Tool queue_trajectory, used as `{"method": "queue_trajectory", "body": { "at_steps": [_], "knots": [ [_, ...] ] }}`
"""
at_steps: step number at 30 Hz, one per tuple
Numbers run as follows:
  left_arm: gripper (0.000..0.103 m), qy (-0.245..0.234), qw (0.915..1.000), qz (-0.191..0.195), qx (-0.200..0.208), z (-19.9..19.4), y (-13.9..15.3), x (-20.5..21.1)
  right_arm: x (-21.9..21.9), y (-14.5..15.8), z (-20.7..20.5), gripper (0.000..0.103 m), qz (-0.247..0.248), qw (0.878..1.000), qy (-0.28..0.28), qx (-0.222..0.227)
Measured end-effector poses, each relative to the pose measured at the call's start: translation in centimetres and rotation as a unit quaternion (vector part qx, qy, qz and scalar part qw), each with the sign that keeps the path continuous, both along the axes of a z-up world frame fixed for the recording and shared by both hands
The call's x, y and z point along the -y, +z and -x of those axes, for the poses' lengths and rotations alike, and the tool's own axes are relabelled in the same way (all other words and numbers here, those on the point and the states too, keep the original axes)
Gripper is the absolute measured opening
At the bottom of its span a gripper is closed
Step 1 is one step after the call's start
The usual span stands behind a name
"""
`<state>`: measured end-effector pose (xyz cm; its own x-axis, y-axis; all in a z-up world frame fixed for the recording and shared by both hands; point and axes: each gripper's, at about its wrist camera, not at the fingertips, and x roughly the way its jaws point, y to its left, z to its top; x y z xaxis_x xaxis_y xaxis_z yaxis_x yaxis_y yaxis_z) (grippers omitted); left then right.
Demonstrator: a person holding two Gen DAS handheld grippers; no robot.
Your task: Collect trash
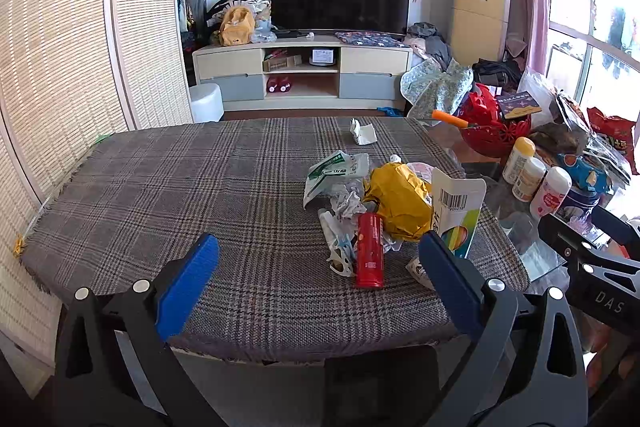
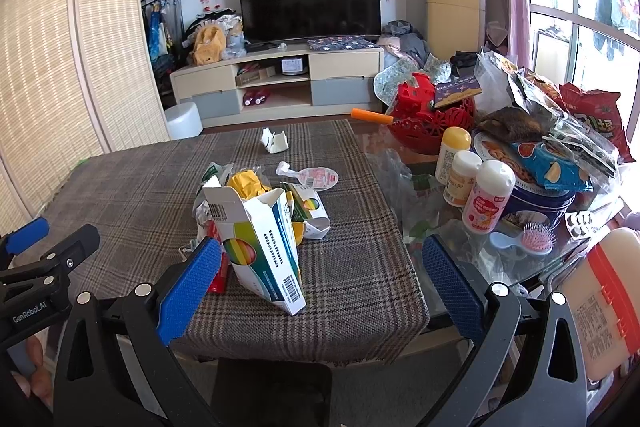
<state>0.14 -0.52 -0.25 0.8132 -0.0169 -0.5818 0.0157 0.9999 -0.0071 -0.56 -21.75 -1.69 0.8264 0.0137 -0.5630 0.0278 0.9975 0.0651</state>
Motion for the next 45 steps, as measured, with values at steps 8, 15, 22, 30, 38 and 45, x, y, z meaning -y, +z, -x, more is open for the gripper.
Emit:
{"method": "queue_trajectory", "body": {
  "at_steps": [8,15,22,30,38,45],
  "knots": [
    [0.095,0.002,1.0,-0.001,-0.001,-0.1,-0.1,-0.2,0.1,-0.1,-0.1,0.101,-0.001,1.0,0.0,-0.001],
    [0.095,0.011,0.9999,-0.002,-0.006,-0.3,-0.4,-0.5,0.2,-0.1,-0.1,0.101,-0.001,1.0,-0.001,-0.004],
    [0.095,0.029,0.9993,-0.023,-0.006,-0.8,-0.4,-1.6,0.0,-0.6,-0.5,0.101,0.011,1.0,0.014,-0.02],
    [0.095,0.006,0.9978,-0.023,-0.062,-3.0,-3.3,-2.1,-1.0,-4.1,-2.1,0.101,0.026,0.996,0.049,-0.064],
    [0.095,0.002,0.9951,-0.006,-0.099,-5.2,-5.6,-2.7,-1.6,-6.4,-4.0,0.1,-0.009,0.994,0.07,-0.086],
    [0.093,-0.002,0.9928,-0.007,-0.119,-7.8,-5.7,-3.0,-3.1,-7.5,-6.4,0.1,-0.003,0.993,0.086,-0.084]
  ]
}}
